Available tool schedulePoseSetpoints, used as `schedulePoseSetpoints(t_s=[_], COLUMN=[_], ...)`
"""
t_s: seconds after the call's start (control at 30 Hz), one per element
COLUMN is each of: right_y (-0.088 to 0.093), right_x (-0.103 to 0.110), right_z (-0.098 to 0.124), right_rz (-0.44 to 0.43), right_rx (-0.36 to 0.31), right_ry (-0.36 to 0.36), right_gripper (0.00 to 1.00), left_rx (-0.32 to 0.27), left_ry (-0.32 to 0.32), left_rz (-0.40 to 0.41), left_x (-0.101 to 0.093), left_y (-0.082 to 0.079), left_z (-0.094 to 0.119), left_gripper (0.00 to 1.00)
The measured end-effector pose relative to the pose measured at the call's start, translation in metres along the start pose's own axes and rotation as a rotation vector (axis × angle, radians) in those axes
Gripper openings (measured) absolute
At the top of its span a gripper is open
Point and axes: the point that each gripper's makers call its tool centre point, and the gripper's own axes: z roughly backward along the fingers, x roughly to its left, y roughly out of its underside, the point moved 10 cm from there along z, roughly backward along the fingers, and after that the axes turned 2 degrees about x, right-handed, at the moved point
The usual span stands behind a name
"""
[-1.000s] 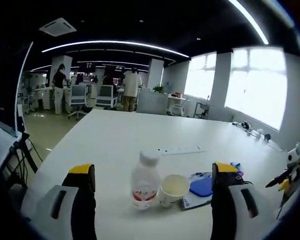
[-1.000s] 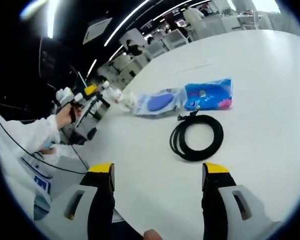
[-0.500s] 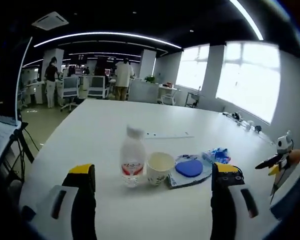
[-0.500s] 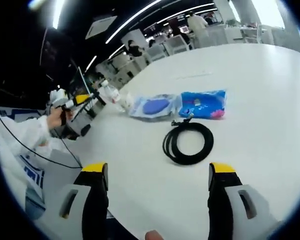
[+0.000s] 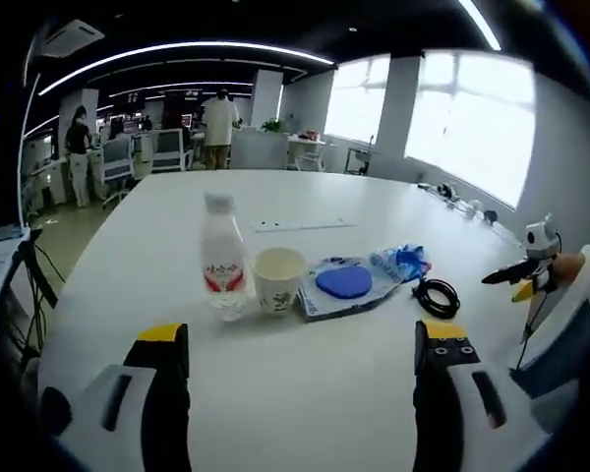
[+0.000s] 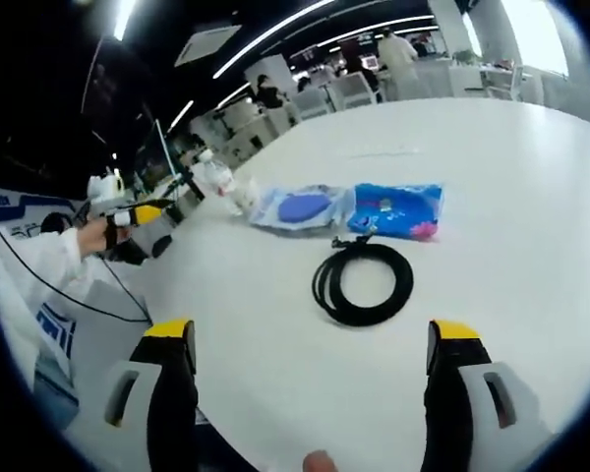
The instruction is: Arrange the tabletop items into an orderly group along one side of the table until the central work area is clear of visible clutter.
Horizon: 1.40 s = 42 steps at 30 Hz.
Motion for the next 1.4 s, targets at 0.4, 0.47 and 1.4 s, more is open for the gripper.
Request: schedulePoseSetpoints(t_s=[0.4, 0.47, 1.4], right_y=[0.005, 0.007, 0.022], right_x=[-0.008, -0.008, -0.007], right_z=[0.004, 0.004, -0.001], right_rz=[-0.012, -0.012, -0.154], right_rx=[0.024, 0.032, 0.091], right_ry=[0.013, 0.017, 0.015], right_gripper=[0.97, 0.98, 0.95], left_rx=[-0.009, 0.0, 0.012], left_ry=[-0.055, -0.066, -0.081], left_rz=[0.059, 0.058, 0.058], left_x=[-0.006, -0.007, -0.01], left_y=[0.03, 0.034, 0.045], left_z=[0.018, 0.021, 0.032], left_gripper=[1.0, 1.0, 1.0])
